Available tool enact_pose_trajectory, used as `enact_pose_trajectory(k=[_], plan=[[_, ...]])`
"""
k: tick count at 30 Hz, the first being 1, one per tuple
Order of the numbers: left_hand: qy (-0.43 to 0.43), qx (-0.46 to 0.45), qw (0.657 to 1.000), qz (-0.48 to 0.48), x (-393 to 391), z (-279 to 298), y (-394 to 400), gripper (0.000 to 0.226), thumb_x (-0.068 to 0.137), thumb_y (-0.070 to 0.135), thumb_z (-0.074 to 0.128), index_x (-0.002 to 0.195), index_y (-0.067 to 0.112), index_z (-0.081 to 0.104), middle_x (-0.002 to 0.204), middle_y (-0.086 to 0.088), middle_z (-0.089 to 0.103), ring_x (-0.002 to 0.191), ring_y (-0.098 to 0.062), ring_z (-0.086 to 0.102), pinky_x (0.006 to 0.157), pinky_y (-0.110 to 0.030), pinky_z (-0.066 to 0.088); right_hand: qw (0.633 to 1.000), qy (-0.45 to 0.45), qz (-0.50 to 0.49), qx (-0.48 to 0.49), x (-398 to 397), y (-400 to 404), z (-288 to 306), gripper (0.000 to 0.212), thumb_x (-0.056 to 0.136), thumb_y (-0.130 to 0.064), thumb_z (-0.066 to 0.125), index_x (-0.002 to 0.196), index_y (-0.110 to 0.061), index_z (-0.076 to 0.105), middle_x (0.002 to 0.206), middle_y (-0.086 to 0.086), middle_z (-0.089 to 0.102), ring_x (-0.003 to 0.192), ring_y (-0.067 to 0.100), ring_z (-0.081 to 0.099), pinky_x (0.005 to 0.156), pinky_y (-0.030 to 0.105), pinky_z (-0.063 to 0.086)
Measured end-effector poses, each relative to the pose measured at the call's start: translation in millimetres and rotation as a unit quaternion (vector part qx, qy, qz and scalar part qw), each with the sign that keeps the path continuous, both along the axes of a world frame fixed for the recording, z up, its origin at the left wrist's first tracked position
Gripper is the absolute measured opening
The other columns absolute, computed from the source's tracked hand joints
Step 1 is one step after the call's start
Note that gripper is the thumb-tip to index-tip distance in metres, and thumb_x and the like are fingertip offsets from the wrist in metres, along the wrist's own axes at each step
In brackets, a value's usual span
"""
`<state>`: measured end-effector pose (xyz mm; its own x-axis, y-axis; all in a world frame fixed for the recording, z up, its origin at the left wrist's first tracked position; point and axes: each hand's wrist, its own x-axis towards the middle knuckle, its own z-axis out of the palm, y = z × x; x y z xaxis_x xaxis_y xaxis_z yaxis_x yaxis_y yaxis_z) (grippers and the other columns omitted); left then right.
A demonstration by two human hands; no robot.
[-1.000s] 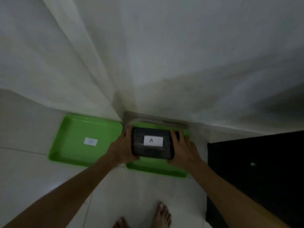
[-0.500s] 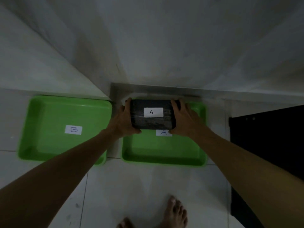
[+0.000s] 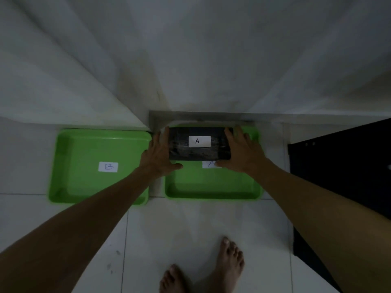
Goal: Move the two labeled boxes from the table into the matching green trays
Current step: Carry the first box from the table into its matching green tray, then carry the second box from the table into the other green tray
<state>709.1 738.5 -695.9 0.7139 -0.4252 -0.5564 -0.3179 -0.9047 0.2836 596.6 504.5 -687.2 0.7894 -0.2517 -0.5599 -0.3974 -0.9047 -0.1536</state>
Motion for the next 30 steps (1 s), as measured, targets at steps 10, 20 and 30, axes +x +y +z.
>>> enact_pose_trajectory(k=[10,20,30], plan=[[0.027,-0.136,0.988,0.073,-40,282,5,0.036,0.089,0.041,0.068,0.114,0.015,0.068,0.111,-0.007,0.073,0.100,-0.026,0.068,0.084,-0.038,0.055,0.993,0.045,-0.045,0.099,-42,13,294,0.043,0.095,-0.037,0.058,0.127,-0.009,0.059,0.125,0.013,0.063,0.108,0.029,0.062,0.075,0.029,0.048],[0.055,-0.158,0.985,-0.047,-110,595,-52,0.054,0.083,0.050,0.071,0.127,0.021,0.062,0.119,-0.004,0.068,0.106,-0.025,0.066,0.093,-0.036,0.052,0.988,-0.081,-0.063,0.119,-156,-13,633,0.053,0.092,-0.047,0.057,0.135,-0.018,0.050,0.131,0.007,0.060,0.116,0.028,0.058,0.095,0.042,0.048],[0.107,-0.362,0.922,-0.088,-341,731,-191,0.012,0.090,0.024,0.071,0.100,0.019,0.072,0.094,0.002,0.074,0.086,-0.012,0.069,0.076,-0.018,0.050,0.959,-0.173,-0.207,0.093,-441,-114,770,0.056,0.093,-0.051,0.057,0.139,-0.019,0.051,0.123,-0.001,0.067,0.105,0.017,0.065,0.088,0.033,0.052]])
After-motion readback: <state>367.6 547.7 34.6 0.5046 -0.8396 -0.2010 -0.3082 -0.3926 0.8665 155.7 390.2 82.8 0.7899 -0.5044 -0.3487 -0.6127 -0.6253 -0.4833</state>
